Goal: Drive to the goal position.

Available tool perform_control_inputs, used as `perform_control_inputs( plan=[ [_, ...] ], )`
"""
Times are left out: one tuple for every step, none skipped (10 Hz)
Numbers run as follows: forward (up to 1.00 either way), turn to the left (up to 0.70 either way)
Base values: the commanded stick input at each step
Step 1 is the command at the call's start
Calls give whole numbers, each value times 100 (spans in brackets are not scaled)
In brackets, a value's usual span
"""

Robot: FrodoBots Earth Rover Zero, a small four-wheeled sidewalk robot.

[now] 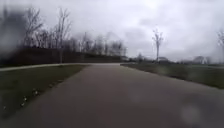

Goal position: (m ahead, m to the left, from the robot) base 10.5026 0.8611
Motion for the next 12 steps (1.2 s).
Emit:
perform_control_inputs(
  plan=[
    [70, 0],
    [70, 0],
    [70, 0],
    [70, 0],
    [70, 0],
    [70, 0],
    [70, 0],
    [70, 0],
    [70, 0],
    [70, 0],
    [70, 0],
    [70, 0]
  ],
)
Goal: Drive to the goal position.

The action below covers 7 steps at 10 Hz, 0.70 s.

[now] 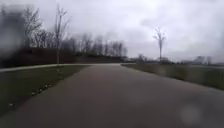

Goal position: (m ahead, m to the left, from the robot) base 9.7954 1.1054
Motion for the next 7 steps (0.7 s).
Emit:
perform_control_inputs(
  plan=[
    [70, 0],
    [70, 0],
    [70, 0],
    [70, 0],
    [70, 0],
    [70, 0],
    [70, 0]
  ],
)
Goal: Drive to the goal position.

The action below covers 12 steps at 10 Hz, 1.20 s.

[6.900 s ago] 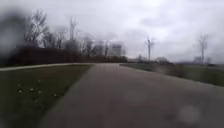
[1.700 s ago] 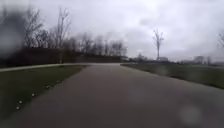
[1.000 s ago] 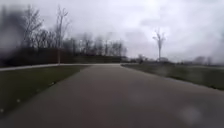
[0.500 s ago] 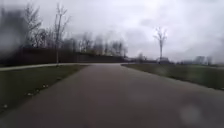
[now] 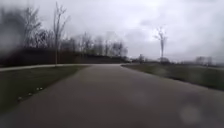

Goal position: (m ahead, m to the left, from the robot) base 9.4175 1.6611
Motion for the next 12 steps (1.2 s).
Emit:
perform_control_inputs(
  plan=[
    [70, 0],
    [70, 0],
    [70, 0],
    [70, 0],
    [70, 0],
    [70, 0],
    [70, 0],
    [70, 0],
    [70, 0],
    [70, 0],
    [70, 0],
    [70, 0]
  ],
)
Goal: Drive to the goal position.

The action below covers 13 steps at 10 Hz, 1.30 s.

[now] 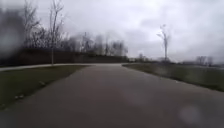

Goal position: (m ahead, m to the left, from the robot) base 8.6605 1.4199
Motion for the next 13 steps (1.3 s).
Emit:
perform_control_inputs(
  plan=[
    [70, 0],
    [70, 0],
    [70, 0],
    [70, 0],
    [70, 0],
    [70, 0],
    [70, 0],
    [70, 0],
    [70, 0],
    [70, 0],
    [70, 0],
    [70, 0],
    [70, 0]
  ],
)
